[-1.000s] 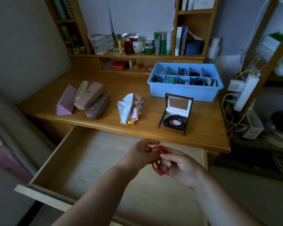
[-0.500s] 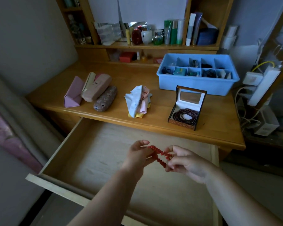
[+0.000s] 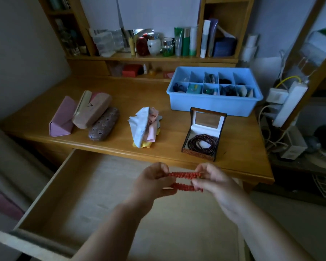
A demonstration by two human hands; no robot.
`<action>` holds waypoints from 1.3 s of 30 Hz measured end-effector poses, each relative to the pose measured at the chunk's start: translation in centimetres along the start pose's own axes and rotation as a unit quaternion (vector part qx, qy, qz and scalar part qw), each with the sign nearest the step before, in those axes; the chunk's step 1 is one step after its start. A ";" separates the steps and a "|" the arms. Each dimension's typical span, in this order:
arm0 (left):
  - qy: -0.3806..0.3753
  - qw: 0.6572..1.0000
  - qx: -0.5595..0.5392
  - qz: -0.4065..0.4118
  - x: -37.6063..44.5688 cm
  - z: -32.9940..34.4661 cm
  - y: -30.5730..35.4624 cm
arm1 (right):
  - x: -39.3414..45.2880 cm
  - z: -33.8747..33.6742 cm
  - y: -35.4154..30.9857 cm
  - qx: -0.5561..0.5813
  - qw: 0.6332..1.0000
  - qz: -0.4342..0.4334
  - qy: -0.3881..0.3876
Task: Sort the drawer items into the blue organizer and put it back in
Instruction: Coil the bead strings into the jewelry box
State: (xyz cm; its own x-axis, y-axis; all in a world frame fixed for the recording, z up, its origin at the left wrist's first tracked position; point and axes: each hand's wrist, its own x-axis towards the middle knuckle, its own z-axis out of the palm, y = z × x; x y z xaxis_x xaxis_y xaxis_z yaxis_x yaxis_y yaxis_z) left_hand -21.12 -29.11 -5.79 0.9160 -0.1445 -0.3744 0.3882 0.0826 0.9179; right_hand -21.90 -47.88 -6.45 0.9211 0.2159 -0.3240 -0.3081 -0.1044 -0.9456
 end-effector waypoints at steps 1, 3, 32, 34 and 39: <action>-0.014 1.000 -0.012 0.011 0.9 0.5 1.1 | 0.6 -0.4 -0.8 0.048 0.998 -0.023 0.033; -0.019 0.999 -0.011 0.045 3.2 1.6 3.5 | 2.1 -1.2 -2.5 0.102 0.988 -0.064 0.095; 0.067 0.843 0.509 0.162 12.6 4.8 3.7 | 7.7 -7.1 -0.2 -0.439 0.867 -0.098 0.216; 0.065 0.843 0.511 0.154 12.2 4.8 3.9 | 7.7 -7.2 -0.3 -0.395 0.887 -0.101 0.215; 0.085 0.870 0.461 0.153 9.1 4.1 4.4 | 5.8 -6.9 -0.8 -0.123 0.984 -0.078 0.101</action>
State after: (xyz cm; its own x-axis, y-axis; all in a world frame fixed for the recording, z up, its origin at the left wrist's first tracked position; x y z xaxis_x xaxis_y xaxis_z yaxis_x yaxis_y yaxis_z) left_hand -11.49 -34.09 -4.59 0.9944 -0.0995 -0.0360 -0.0505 -0.7454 0.6647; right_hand -14.69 -53.22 -7.32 0.9887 0.0529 -0.1401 -0.1158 -0.3236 -0.9391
